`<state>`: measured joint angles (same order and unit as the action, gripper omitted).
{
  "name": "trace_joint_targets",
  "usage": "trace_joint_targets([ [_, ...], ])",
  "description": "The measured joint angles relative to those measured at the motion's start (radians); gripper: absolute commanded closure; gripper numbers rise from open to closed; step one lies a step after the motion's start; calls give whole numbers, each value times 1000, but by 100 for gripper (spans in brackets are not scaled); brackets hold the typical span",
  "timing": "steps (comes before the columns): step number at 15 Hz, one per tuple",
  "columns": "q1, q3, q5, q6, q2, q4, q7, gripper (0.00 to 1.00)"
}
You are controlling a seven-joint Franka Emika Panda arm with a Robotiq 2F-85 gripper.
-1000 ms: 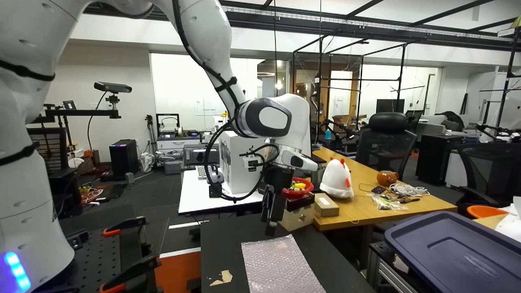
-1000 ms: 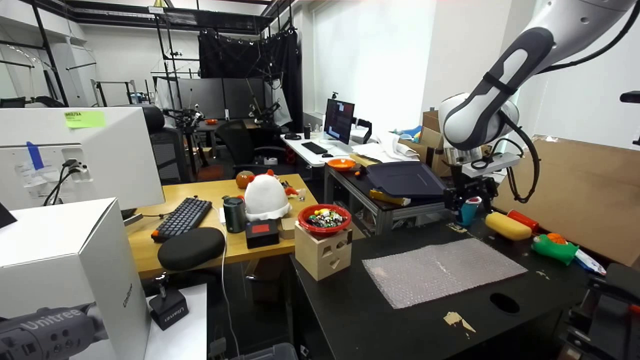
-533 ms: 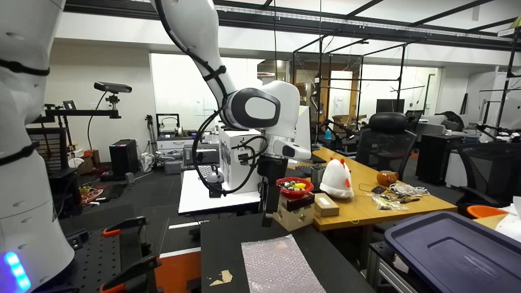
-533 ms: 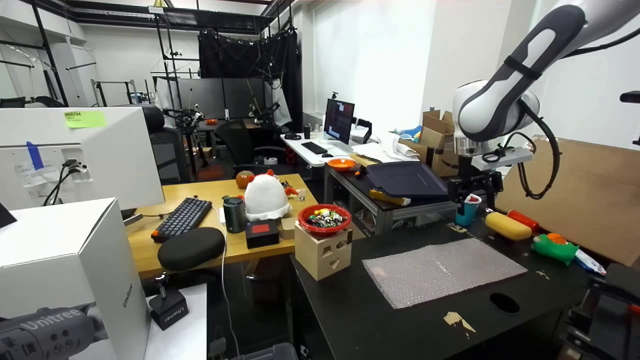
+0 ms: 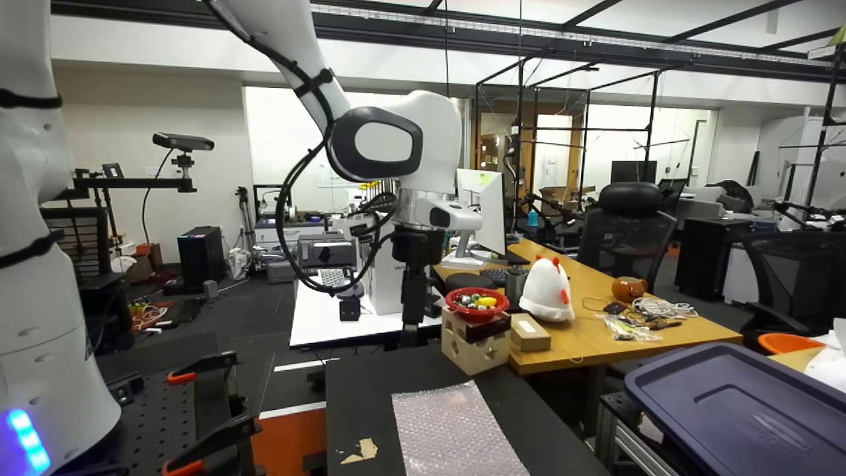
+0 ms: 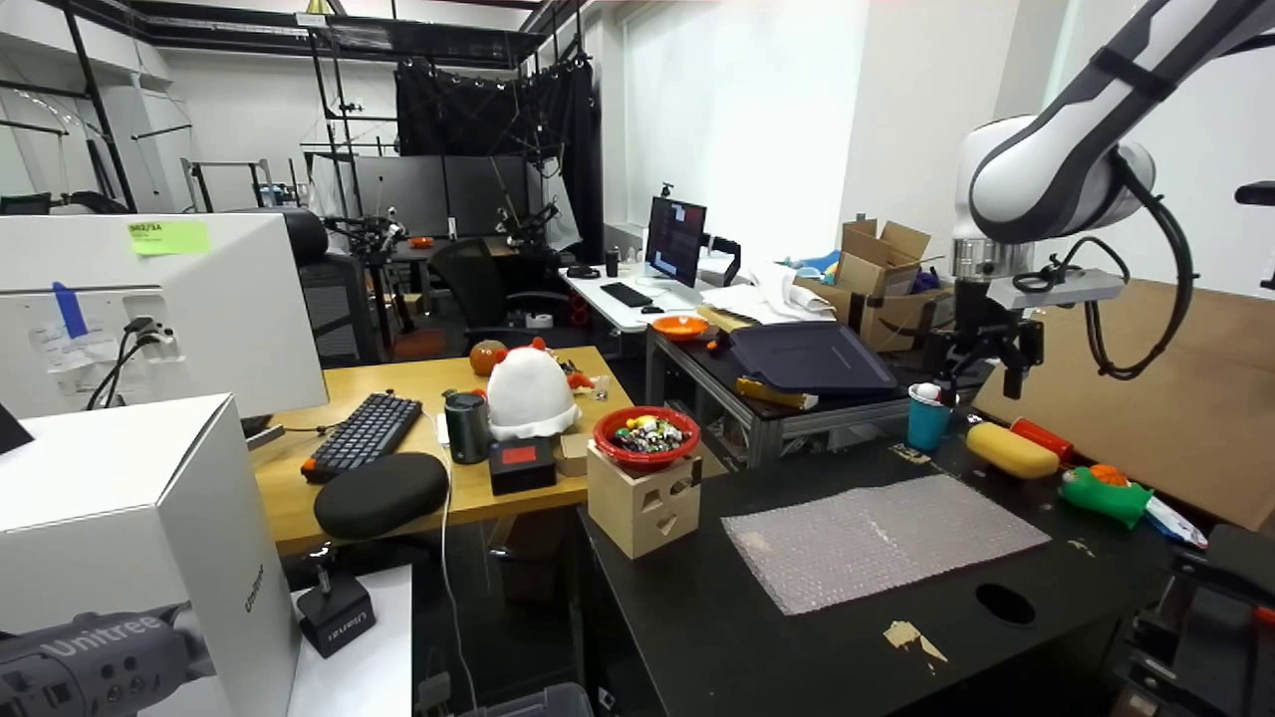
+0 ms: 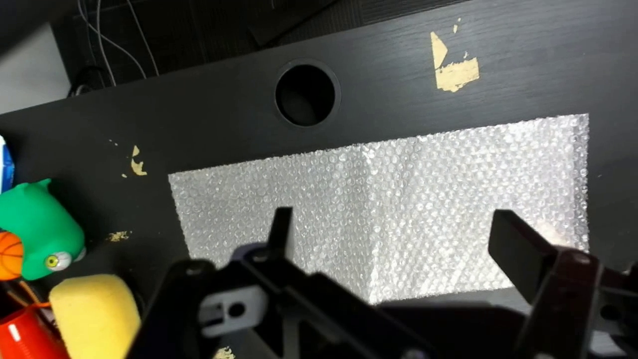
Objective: Unfold the plastic once.
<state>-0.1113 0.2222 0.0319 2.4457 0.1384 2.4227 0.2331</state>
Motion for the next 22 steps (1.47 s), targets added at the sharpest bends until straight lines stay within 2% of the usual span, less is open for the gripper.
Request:
trace_joint_targets([
  [4,0,-14,-18,-48,-89,32,-35,0],
  [7,-8,-15,-19,-52,-164,74,-116,0],
  [10,-43,-10,17,-53,-272,154,-209,0],
  [13,-96,26,49,-67,-390,248,-336,0],
  [17,-177,106,82,-120,-528,334,-502,0],
  [19,-201,132,82,-135,-558,347,-525,0],
  [22,-197,126,82,-135,-552,346,-524,0],
])
